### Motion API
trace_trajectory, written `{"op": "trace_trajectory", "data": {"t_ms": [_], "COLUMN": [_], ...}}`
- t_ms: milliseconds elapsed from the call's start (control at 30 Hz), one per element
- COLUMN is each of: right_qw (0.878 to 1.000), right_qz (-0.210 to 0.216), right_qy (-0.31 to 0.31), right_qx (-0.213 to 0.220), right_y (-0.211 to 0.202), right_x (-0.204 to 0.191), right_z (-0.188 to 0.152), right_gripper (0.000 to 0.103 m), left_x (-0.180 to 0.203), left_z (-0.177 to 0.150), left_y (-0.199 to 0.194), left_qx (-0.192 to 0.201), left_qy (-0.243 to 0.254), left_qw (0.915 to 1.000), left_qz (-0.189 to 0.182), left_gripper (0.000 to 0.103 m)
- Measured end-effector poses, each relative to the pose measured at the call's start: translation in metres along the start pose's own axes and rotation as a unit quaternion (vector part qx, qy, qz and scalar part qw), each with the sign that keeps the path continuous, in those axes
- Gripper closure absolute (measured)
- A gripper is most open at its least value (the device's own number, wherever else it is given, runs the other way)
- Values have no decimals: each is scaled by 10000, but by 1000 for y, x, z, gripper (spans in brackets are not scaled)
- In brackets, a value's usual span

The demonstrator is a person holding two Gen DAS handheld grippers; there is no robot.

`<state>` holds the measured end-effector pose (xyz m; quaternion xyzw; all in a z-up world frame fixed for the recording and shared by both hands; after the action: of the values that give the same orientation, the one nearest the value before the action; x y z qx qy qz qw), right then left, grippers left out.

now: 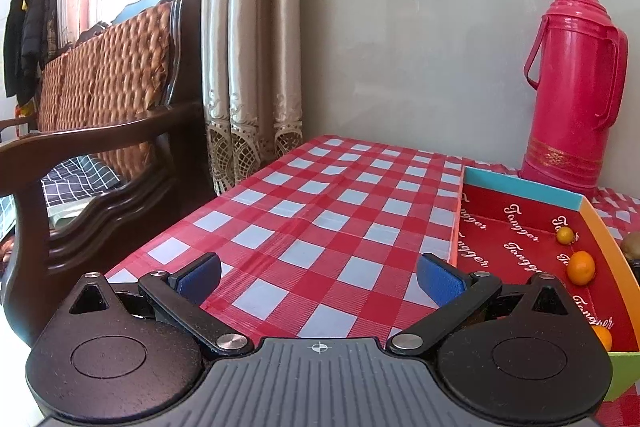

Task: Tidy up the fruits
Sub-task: 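Carry the small brown fruit into the box and open the right gripper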

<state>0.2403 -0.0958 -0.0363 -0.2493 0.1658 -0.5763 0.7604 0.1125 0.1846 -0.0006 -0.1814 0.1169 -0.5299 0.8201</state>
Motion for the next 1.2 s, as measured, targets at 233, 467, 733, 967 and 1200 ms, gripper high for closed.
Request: {"op": "trace_trajectory", "data": {"t_ms": [233,467,733,967,1200], "right_qw": [9972,9943,9925,9918,9887], "right_qz": [174,597,843,868,594], "right_qy": [71,-64,-169,-320,-2], "right_qx": [729,886,867,879,1373], "right_y": [-45,-62,-64,-66,-84], "right_x": [-7,-38,-68,-85,-60], "right_z": [12,14,12,9,10], "right_gripper": [83,83,83,60,22], "left_x": [-4,-12,-30,-34,-27], "left_z": [2,0,-6,-3,-2], "left_y": [-7,-13,-18,-20,-22], "left_qx": [22,-59,-120,-105,-107], "left_qy": [113,170,168,187,241], "left_qw": [9999,9997,9993,9994,9994], "left_qz": [19,146,306,278,208], "left_gripper": [0,0,0,0,0]}}
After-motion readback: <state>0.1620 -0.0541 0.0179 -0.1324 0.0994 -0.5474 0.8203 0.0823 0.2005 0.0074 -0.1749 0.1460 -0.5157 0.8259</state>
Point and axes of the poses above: each gripper's, at about its wrist camera, not at the fingertips, and y roughly the way its jaws point, x to its right, z to its top, the point moved 1 cm from there along y, roughly the way its jaws point, and after that the axes turned 3 degrees about -z, right-handed, at the moved point
